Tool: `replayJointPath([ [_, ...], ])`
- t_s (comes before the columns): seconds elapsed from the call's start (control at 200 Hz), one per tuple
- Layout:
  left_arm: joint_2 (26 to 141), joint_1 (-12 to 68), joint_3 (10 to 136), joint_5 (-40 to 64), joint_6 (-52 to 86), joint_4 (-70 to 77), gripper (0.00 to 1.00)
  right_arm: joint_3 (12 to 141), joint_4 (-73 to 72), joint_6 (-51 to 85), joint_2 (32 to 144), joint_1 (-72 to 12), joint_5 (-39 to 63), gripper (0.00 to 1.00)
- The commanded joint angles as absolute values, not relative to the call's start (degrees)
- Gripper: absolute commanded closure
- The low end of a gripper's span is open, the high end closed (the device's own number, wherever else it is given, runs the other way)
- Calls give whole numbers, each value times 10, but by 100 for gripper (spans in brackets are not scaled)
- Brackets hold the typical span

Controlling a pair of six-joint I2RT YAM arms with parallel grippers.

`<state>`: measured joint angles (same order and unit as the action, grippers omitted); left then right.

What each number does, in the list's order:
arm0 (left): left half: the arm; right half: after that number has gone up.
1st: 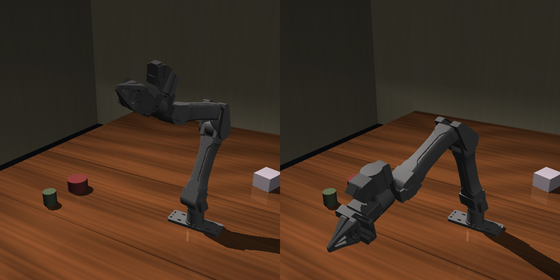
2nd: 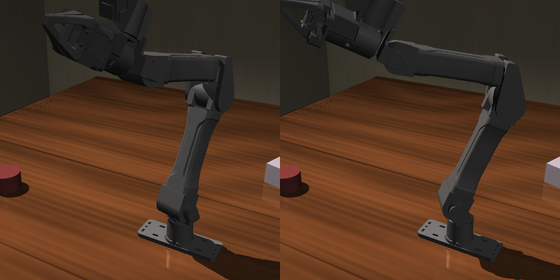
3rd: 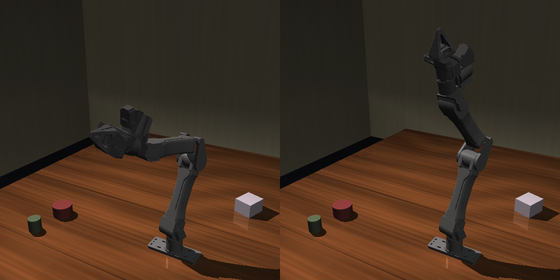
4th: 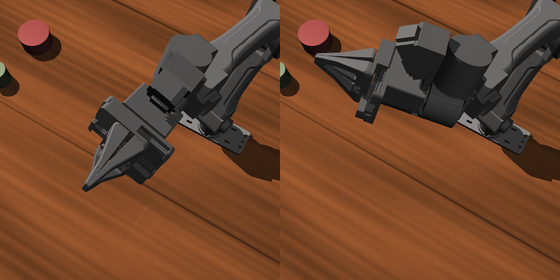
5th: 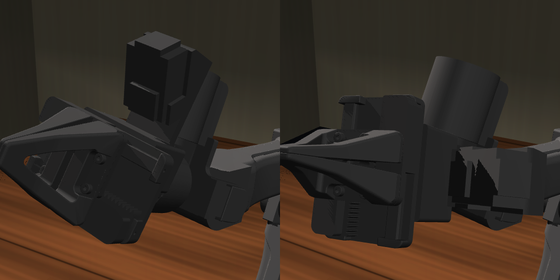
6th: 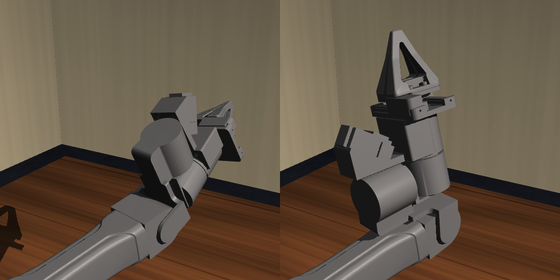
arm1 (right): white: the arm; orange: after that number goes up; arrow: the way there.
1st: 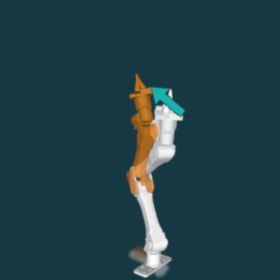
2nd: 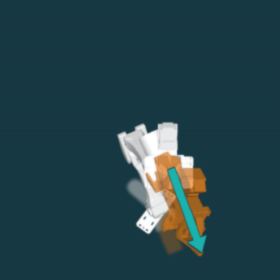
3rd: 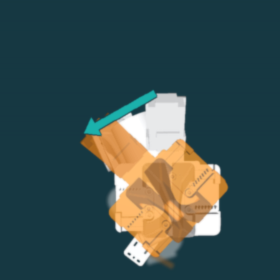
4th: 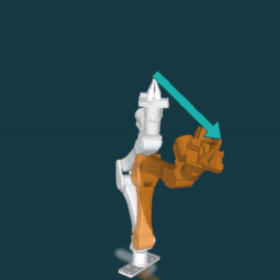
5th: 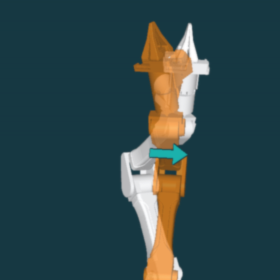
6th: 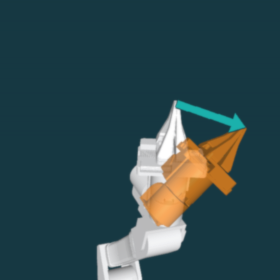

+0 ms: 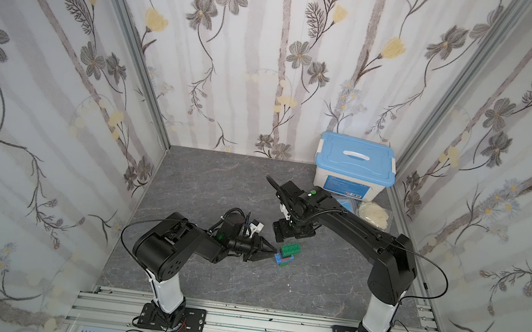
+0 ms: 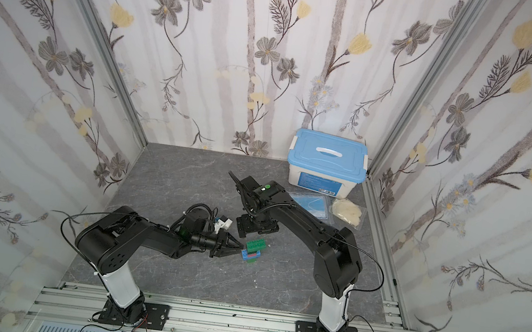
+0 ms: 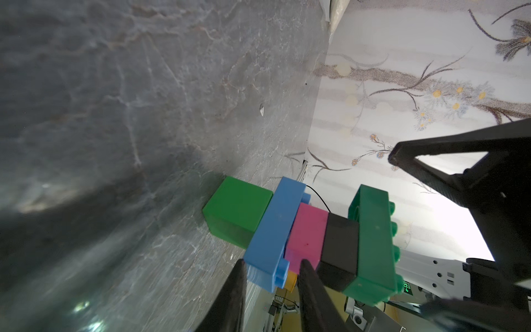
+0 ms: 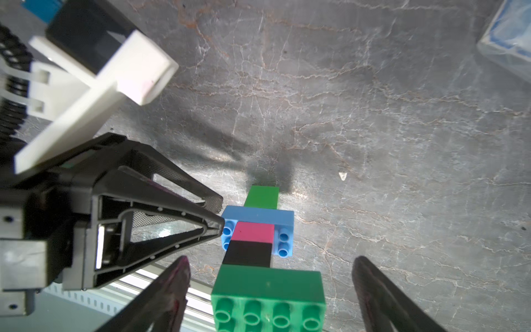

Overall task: Assemble the letter f with lego
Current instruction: Pick up the lego brick from the center of the board.

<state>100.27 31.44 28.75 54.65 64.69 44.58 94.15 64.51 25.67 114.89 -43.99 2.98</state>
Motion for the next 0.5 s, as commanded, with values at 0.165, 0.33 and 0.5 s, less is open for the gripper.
replayJointPath([
  [0.165,998,313,300,557,633,416,59,875,574,283,1065,-437,-9,5],
  [0.33,988,312,306,562,620,383,56,767,489,310,991,-439,-23,0],
  [0.5,972,310,311,560,598,336,53,663,399,335,922,-452,-42,1],
])
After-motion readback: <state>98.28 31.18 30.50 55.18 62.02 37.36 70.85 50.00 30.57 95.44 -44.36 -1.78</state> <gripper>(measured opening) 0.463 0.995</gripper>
